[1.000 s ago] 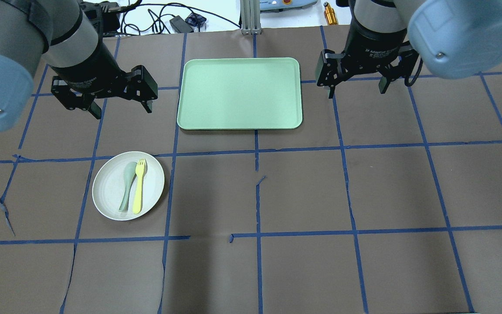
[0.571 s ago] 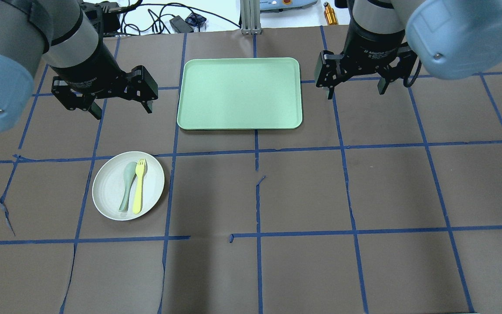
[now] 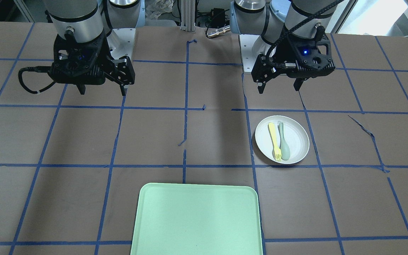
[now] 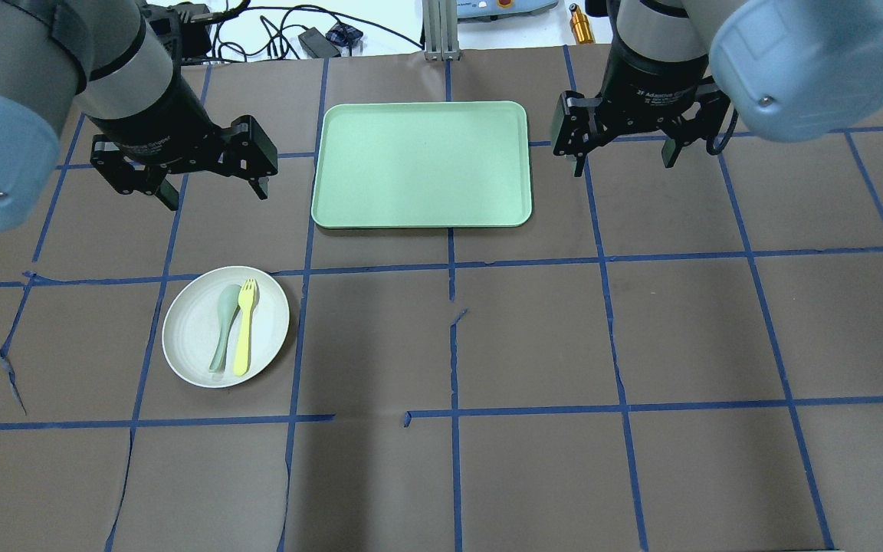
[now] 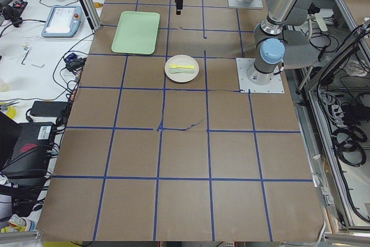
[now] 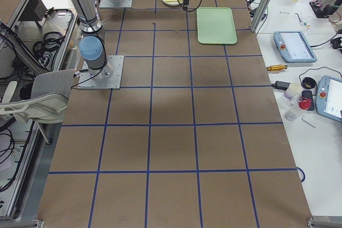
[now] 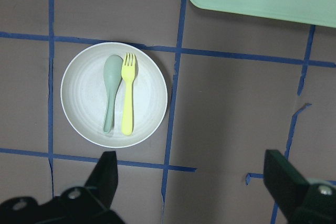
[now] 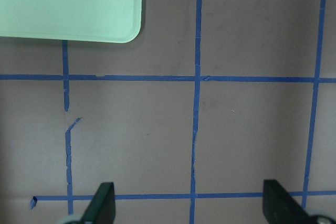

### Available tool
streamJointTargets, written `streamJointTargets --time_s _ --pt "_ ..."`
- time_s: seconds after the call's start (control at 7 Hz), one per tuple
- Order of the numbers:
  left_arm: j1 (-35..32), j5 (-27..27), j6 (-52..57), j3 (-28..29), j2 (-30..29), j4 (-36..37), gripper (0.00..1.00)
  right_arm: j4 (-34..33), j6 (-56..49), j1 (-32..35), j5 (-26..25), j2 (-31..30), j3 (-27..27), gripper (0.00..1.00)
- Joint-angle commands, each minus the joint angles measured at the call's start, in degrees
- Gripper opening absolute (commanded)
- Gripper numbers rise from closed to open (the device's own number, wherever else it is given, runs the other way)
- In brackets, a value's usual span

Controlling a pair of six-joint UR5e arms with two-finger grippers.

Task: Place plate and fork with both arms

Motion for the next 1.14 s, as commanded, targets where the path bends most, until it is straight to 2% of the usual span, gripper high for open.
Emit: streamJointTargets --time_s 0.0,0.14,0.29,0.57,0.71,0.86,1.0 --pt "0.0 0.2 0.1 0.0 -0.4 0.0 1.0 0.0 -0.1 0.0 0.0 0.0 0.0 1.0" --pt "0.9 0.2 1.2 -1.4 -1.4 0.9 1.0 0.0 -0.1 0.0 0.0 0.1 0.1 1.0" --pt "3.7 0.3 5.4 -6.9 -2.3 9.7 1.0 0.0 -0.2 0.0 -0.1 0.1 0.3 1.0" --pt "17.0 -0.7 16.6 -27.6 -3.5 37.0 1.0 0.2 -0.1 0.1 -0.1 0.4 0.3 1.0" --pt "22.4 -3.5 22.7 -33.3 -4.7 42.7 1.0 0.3 -0.1 0.1 -0.1 0.4 0.3 1.0" --pt "26.7 -5.9 24.1 -35.6 -6.2 42.8 0.93 0.3 -0.1 0.1 0.0 0.4 0.3 1.0" --pt "28.6 -5.6 27.1 -36.6 -8.1 42.9 0.88 0.3 -0.1 0.1 -0.1 0.4 0.3 1.0"
